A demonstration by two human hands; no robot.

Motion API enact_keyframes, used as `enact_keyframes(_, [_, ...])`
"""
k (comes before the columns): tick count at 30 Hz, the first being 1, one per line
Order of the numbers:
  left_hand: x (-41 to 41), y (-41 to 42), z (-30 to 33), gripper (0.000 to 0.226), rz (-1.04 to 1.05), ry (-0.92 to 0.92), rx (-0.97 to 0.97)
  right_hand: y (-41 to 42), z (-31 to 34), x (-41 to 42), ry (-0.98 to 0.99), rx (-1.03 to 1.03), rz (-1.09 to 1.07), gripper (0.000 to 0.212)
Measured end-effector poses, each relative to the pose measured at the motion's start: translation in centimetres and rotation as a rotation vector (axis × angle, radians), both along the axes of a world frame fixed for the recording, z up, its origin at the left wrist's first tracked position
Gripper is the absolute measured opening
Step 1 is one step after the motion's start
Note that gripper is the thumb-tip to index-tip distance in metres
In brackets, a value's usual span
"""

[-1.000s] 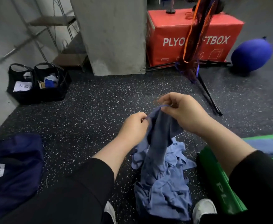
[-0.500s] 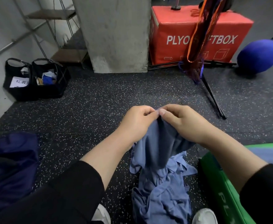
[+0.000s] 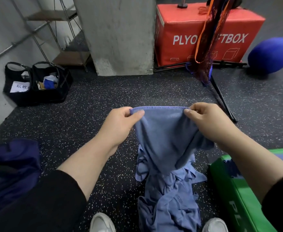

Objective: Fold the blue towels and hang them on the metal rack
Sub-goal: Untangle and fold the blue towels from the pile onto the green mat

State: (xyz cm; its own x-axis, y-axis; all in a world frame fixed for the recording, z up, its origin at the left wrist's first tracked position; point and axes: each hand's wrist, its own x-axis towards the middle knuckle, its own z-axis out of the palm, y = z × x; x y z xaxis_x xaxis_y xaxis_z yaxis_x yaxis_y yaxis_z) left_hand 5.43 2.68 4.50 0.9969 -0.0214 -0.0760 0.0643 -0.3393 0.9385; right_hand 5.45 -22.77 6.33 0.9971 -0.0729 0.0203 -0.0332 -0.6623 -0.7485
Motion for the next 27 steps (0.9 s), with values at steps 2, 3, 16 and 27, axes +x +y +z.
enact_keyframes(2, [0.1,-0.5,0.3,0.052,0.039,-0.052,-0.069,-0.1,0.0,0.0,-0.01,0.007,0.029,0.029])
enact_keyframes(3, [0.2,-0.8,0.4,0.055,0.053,-0.073,-0.08,-0.1,-0.1,0.0,-0.014,0.015,0.051,0.028])
enact_keyframes(16, [-1.7,-4.5,0.9,0.044,-0.115,0.055,-0.125,2.7,-0.1,-1.1,0.113,0.177,0.411,0.007])
enact_keyframes(27, [-2.0,-4.2,0.3,0.021,-0.328,0.139,-0.109,2.3,-0.2,-0.9,0.103,0.386,0.289,0.011])
